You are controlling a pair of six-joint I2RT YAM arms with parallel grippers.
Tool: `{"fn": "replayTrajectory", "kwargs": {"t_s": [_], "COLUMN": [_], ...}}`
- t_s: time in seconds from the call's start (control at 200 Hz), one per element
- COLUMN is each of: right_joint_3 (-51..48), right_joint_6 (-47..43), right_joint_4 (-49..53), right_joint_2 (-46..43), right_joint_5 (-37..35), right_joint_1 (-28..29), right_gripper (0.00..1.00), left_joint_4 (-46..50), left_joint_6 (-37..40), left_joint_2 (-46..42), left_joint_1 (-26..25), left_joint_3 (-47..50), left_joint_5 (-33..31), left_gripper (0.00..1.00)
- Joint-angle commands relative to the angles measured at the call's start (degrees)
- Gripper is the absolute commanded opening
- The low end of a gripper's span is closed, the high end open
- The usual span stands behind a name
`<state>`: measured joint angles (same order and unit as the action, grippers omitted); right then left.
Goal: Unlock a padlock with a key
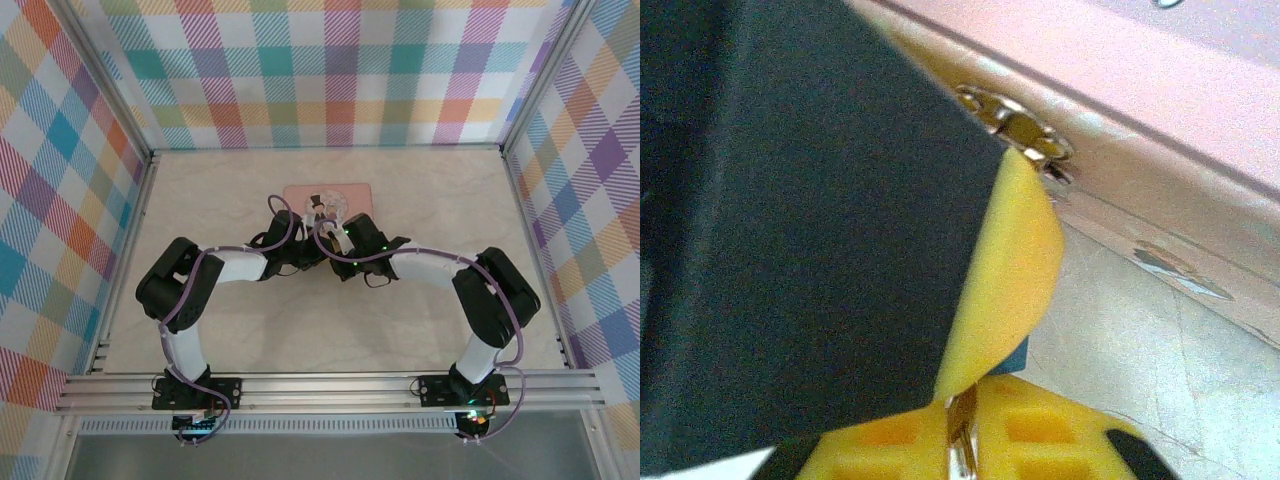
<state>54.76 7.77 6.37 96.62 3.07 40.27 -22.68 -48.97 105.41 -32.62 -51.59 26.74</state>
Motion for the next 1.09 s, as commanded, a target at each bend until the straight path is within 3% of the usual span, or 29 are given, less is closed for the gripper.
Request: {"fn": "replayTrajectory", "kwargs": {"t_s": [0.0,0.08,0.305,0.53,1.09], "right_joint_3": [-2.3,-4.6,-7.1,-6.0,1.7], "right_joint_6": [2.3,3.5,4.6,5.0,2.6], "right_joint_4": [1.0,0.6,0.4,-1.3,3.0], "right_joint_2": [-4.3,-7.0,-11.0,-7.6,-1.0], "right_joint_5": [2.5,3.2,5.2,6.7,-0.1], "right_joint_1": [-0.8,-2.3,-3.4,-3.2,-0.6], "right_gripper": [0.27,0.35,0.37,0.36,0.40], "left_joint_4": [-1.8,-1.6,-1.2,-1.4,-1.4], "left_joint_6": [-4.3,-4.2,-4.3,-4.6,-4.8], "left_joint_2": [1.7,1.7,1.4,1.0,1.0], "left_joint_1": [-0.1,0.0,0.2,0.2,0.2], "left_joint_3": [-0.2,-0.6,-1.0,-1.0,-1.3], "left_joint_5": [3.9,4.2,4.8,5.0,5.4], "left_gripper": [0.00,0.00,0.00,0.00,0.00]}}
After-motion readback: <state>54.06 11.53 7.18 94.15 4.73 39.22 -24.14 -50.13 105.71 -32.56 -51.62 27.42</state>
